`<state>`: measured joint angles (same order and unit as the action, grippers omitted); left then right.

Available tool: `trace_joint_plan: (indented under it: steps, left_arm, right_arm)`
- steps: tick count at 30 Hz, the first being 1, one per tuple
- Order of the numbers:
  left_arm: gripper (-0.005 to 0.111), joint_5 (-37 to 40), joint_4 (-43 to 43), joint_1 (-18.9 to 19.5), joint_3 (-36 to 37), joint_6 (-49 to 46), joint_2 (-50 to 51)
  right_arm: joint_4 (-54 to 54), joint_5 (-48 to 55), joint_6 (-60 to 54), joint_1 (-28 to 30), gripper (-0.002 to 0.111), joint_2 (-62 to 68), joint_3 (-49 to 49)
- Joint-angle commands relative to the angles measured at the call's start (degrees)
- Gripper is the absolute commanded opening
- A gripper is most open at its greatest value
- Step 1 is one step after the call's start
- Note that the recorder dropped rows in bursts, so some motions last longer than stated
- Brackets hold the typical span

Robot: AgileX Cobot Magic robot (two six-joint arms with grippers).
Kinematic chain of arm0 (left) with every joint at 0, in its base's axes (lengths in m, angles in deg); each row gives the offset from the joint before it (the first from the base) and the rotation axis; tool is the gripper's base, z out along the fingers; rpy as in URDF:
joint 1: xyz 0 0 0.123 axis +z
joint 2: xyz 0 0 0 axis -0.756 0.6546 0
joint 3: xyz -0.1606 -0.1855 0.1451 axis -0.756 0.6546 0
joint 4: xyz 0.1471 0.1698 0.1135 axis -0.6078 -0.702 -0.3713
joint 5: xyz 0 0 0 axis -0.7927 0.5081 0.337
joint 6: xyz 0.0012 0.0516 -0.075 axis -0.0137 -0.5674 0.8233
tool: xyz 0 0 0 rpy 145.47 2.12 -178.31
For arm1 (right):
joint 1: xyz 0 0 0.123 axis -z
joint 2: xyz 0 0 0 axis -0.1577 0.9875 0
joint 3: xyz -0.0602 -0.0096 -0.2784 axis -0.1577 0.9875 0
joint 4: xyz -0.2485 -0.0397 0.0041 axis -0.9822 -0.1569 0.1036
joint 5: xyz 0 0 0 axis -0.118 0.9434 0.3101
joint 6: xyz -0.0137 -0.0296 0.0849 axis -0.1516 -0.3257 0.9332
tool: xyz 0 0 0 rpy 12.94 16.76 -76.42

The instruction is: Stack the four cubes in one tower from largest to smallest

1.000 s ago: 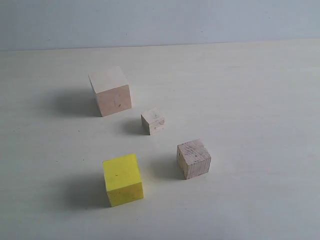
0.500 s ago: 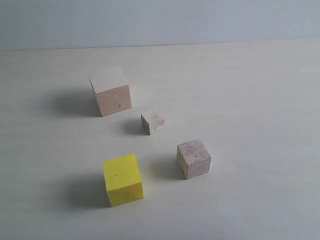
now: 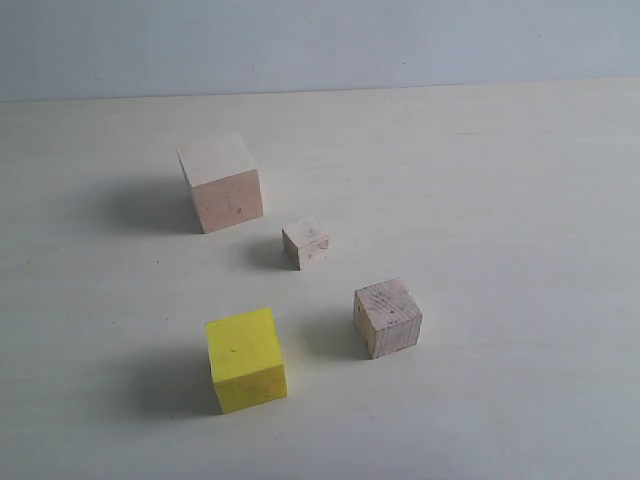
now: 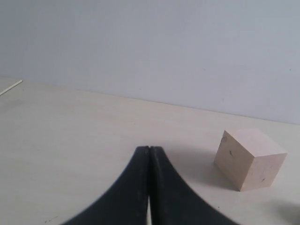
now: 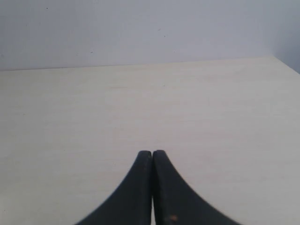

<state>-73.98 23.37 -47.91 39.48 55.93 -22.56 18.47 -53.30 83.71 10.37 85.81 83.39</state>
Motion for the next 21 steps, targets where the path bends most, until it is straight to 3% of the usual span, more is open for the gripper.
trace_joint_plan:
  steps: [1,5,12,21]
  left_arm:
    - [0.000,-1.05,-3.41,-0.31,0.13,-4.91,-0.24]
    - [0.000,-1.61,-3.41,-0.31,0.13,-7.60,-0.24]
    - [0.000,-9.07,-3.41,-0.31,0.13,-7.36,-0.24]
    - [0.000,-9.19,-3.41,-0.31,0.13,-7.36,-0.24]
  right_arm:
    - [0.18,-0.21,0.00,0.35,0.000,-0.38,0.24]
    - [0.16,-1.92,0.00,0.35,0.000,-0.38,0.24]
    - [0.98,-12.75,0.00,0.35,0.000,-0.38,0.24]
    - [1.43,-17.12,0.34,0.35,0.000,-0.38,0.24]
